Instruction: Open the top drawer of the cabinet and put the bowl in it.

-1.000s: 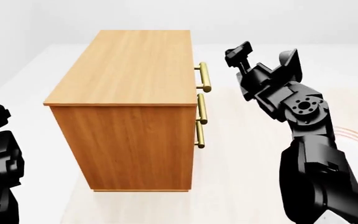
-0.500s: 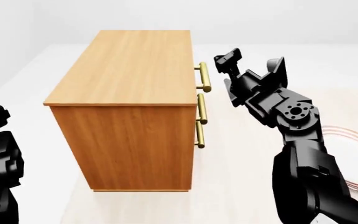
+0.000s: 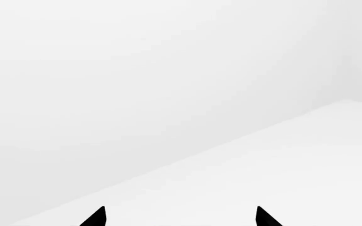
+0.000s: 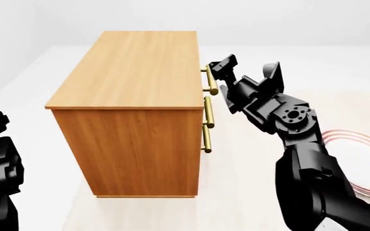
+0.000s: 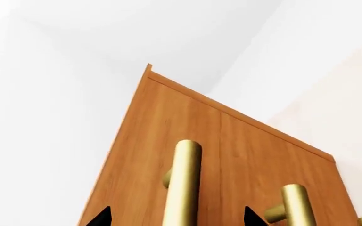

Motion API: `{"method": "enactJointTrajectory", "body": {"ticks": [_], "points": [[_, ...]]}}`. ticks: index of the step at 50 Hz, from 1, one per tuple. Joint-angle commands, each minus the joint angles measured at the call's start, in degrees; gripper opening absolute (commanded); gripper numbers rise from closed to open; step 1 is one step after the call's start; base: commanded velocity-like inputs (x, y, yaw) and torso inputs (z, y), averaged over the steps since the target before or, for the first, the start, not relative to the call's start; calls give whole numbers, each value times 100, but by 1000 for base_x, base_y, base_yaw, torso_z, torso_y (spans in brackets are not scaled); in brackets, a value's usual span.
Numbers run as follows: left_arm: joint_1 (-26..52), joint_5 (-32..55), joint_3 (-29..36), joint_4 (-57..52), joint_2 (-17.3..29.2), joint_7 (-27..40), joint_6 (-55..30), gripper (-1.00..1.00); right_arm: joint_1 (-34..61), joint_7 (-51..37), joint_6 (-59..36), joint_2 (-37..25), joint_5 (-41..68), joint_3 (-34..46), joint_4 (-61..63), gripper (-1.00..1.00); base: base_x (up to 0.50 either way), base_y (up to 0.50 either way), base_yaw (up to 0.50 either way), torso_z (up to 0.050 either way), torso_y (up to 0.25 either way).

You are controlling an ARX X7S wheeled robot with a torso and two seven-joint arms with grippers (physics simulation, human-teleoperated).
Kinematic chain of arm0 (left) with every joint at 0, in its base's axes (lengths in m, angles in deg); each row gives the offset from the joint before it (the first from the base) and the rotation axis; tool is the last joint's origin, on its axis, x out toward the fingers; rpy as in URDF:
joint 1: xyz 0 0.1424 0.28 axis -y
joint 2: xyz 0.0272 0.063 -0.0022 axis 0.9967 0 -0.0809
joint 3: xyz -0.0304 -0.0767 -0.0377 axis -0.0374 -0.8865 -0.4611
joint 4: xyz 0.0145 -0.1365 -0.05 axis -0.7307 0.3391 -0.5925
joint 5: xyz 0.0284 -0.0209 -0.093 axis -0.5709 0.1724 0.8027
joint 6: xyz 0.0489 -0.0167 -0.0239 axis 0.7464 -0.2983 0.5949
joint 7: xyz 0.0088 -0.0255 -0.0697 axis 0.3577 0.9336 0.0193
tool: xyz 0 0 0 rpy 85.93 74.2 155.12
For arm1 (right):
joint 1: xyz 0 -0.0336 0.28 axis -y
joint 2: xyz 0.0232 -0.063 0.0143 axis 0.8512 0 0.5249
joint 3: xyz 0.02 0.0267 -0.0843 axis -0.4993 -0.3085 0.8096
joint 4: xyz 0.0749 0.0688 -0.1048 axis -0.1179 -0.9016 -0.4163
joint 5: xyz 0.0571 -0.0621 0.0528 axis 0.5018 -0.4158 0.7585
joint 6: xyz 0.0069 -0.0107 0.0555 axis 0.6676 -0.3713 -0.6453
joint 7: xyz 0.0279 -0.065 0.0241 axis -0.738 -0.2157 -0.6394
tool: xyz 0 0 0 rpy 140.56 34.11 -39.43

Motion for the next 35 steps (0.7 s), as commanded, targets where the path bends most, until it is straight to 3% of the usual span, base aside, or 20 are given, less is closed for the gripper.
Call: {"method": "enactJointTrajectory", "body": {"ticks": [1, 25, 26, 35], "points": [[-1, -1, -7, 0, 4, -3, -18, 100, 77, 182, 50, 64, -46, 90, -237, 100, 0, 0, 0, 0, 0], [3, -5, 6, 0, 6, 13, -11, 100, 151, 449, 196, 137, -350, -26, -637, 100, 0, 0, 0, 0, 0], [2, -5, 7, 0, 6, 14, -10, 100, 147, 449, 194, 138, -374, -42, -639, -100, 0, 0, 0, 0, 0], [17, -5, 14, 0, 10, 26, -15, 100, 154, 534, 69, 149, -515, -235, -636, -100, 0, 0, 0, 0, 0]]}}
